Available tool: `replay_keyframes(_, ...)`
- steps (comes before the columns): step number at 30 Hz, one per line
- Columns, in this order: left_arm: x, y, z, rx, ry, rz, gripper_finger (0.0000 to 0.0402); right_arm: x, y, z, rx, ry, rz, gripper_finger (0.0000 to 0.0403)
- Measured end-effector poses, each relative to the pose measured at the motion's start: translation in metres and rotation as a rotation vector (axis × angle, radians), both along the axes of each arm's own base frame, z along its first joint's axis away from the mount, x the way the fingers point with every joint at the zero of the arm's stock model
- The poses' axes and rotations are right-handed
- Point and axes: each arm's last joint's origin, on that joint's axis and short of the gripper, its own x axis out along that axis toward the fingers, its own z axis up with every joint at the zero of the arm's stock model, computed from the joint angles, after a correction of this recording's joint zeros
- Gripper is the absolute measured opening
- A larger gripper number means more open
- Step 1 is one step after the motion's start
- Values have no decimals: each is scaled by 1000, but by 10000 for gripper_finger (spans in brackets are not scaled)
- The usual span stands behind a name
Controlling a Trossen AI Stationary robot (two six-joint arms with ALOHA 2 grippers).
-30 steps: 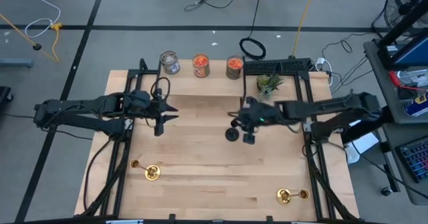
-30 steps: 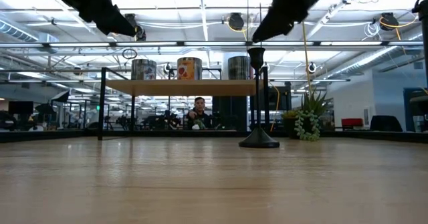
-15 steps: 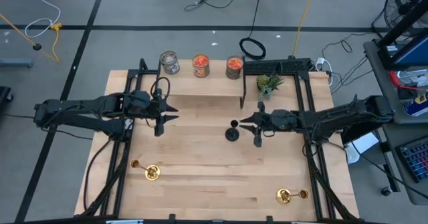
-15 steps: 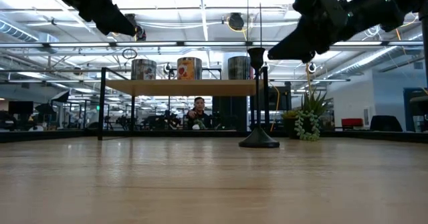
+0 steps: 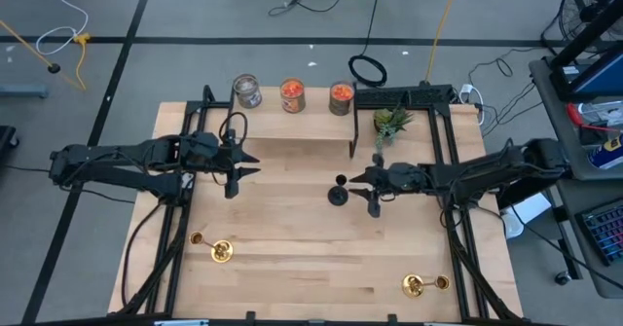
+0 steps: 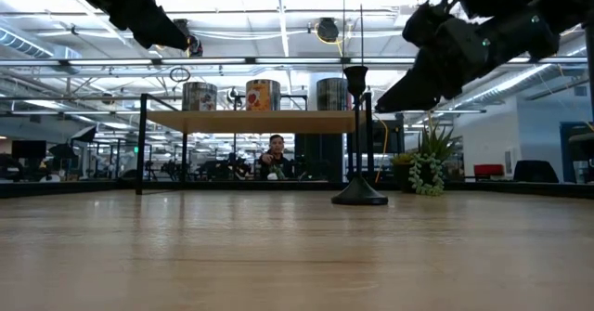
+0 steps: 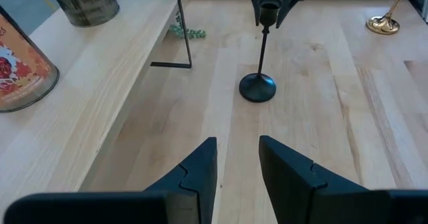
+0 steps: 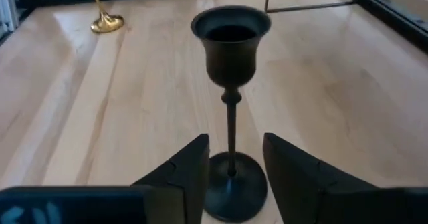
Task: Pick & Place candle stick holders
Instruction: Put the black candle holder on the shelf
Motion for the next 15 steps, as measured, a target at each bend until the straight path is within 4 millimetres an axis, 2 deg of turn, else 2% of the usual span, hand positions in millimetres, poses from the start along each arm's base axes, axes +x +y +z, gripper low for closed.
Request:
replay_keyframes(6,0,0,0,0,0,0,118,14,-2,-7,-39,-69,10,161)
replay_keyframes(15,0,0,0,0,0,0,118,26,-12,-25,-23,-53,15,164)
